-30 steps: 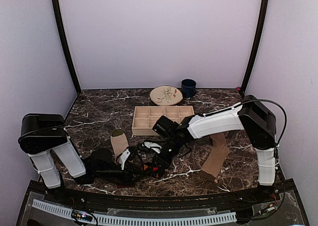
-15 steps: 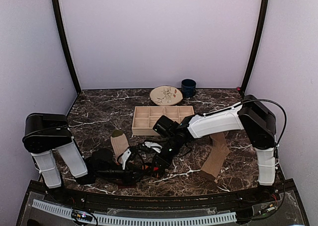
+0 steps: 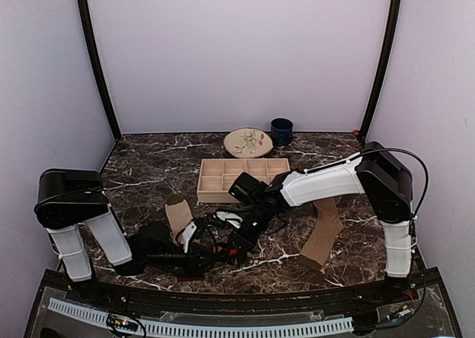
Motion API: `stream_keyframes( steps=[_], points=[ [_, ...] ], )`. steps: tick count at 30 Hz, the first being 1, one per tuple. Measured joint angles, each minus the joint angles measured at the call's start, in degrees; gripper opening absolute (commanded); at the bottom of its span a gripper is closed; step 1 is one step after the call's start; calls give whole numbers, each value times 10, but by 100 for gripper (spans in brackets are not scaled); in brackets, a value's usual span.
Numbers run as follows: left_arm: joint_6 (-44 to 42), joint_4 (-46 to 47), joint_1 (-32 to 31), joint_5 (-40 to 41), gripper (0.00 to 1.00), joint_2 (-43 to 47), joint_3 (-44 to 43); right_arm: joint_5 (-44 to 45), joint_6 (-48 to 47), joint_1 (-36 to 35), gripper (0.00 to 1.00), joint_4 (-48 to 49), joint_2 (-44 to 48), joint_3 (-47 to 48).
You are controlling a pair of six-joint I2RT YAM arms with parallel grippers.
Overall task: Roll the socks
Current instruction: Roll the sock at the center of the board.
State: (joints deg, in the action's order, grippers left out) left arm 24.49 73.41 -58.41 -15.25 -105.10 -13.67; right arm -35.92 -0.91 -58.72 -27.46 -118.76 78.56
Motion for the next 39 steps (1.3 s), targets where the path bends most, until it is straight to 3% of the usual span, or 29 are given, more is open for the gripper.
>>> stream_keyframes(
  steps=[23,39],
  points=[
    [24,-92,0,40,0,36,-26,69,12,-1,19,33,19,-21],
    [41,-154,-1,55,0,57,-53,186,35,-17,23,79,67,-70]
  ],
)
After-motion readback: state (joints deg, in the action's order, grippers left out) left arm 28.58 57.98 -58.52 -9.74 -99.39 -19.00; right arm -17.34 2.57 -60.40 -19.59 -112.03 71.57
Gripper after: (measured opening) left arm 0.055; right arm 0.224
